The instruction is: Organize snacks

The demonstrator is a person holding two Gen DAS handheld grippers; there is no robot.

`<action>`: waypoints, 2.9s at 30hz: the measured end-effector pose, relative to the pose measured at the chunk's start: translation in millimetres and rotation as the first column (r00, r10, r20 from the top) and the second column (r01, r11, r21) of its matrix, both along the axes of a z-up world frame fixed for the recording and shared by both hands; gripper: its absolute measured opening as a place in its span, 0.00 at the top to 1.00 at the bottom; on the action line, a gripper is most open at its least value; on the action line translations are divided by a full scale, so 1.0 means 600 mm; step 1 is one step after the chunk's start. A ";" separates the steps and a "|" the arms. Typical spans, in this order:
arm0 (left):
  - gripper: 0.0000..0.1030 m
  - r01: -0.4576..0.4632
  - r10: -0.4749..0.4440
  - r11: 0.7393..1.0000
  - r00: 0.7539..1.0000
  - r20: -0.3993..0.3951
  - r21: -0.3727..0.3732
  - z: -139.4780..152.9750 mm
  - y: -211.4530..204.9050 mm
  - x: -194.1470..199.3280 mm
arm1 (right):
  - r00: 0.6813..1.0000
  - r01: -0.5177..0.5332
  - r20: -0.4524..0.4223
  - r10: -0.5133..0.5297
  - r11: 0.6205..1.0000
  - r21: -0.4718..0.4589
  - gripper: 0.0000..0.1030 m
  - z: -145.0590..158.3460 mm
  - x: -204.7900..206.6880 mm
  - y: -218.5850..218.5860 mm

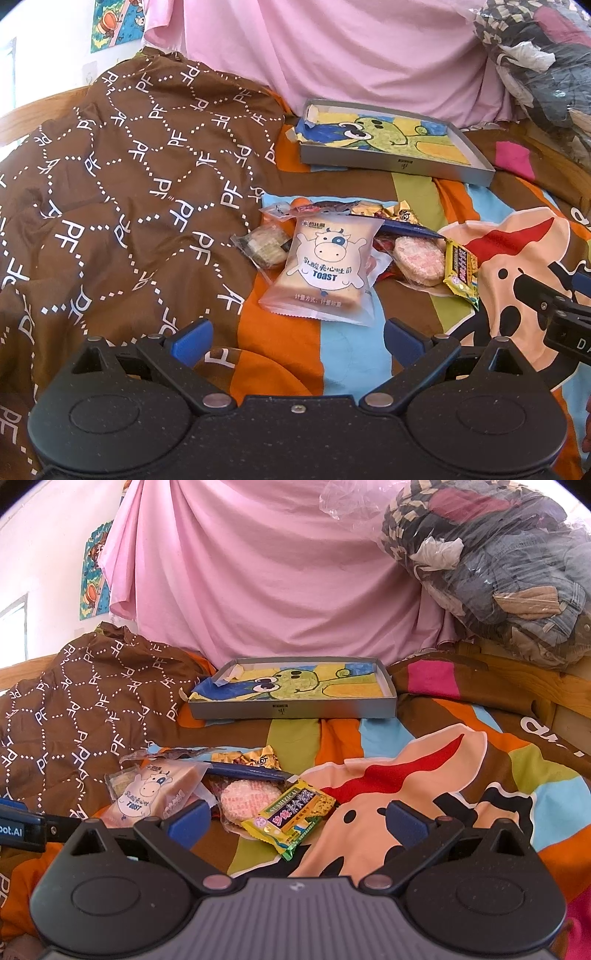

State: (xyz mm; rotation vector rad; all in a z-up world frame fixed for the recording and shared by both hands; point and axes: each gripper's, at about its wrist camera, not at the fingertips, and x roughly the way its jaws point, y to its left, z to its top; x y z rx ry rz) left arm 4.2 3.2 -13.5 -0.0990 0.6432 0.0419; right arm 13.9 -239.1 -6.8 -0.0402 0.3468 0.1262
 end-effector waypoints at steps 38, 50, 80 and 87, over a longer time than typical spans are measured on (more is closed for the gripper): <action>0.07 0.139 -0.139 0.990 0.975 -0.172 -0.012 -0.043 0.000 0.222 | 0.954 -0.111 -0.278 0.111 0.994 0.017 0.00 -0.074 0.211 0.008; 0.21 0.106 -0.122 0.990 0.972 -0.201 -0.091 -0.059 -0.001 0.242 | 0.943 -0.128 -0.281 0.178 0.974 0.188 0.20 -0.081 0.217 -0.015; 0.25 0.169 -0.191 0.980 0.942 -0.274 -0.103 -0.068 -0.050 0.217 | 0.928 -0.115 -0.339 0.154 0.985 0.131 0.32 -0.077 0.179 -0.011; 0.29 0.145 -0.182 0.979 0.939 -0.292 -0.142 -0.063 -0.053 0.201 | 0.916 -0.122 -0.366 0.165 0.983 0.138 0.39 -0.071 0.170 -0.012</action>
